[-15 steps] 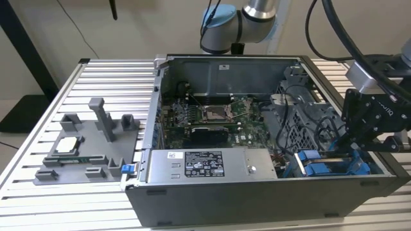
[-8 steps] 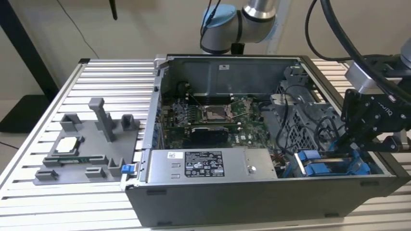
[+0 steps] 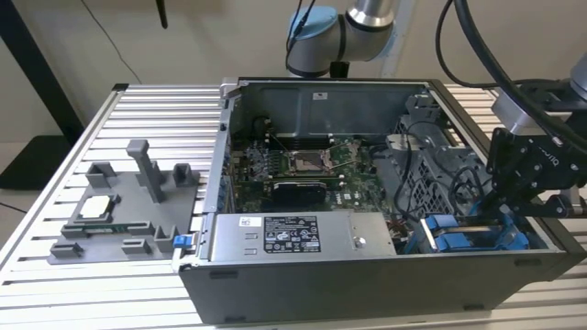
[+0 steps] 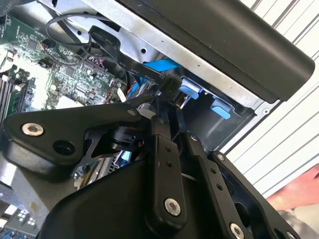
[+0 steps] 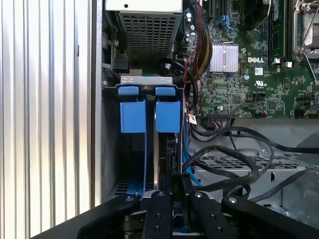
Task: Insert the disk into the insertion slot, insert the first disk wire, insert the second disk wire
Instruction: 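Insert the first disk wire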
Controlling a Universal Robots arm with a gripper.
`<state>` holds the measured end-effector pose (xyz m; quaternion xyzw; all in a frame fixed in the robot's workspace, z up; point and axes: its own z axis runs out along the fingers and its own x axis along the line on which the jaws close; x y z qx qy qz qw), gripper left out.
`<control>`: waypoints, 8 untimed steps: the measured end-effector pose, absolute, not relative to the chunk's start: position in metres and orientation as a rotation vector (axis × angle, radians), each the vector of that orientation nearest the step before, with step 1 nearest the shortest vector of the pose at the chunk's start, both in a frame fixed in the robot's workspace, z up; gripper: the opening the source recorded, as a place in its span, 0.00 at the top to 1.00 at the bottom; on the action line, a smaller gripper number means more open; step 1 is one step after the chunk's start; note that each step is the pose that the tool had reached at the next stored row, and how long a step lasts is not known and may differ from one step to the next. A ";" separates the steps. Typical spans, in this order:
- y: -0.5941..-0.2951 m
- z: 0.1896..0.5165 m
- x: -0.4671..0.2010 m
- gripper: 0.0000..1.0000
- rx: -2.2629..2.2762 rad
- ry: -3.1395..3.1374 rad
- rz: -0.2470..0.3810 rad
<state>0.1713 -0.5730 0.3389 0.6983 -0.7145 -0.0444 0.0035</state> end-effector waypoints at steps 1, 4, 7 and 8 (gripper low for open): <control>-0.573 0.338 0.171 1.00 2.189 -2.241 -0.141; -0.573 0.338 0.171 1.00 2.187 -2.243 -0.141; -0.573 0.337 0.171 1.00 2.185 -2.244 -0.141; -0.573 0.335 0.171 1.00 2.185 -2.245 -0.141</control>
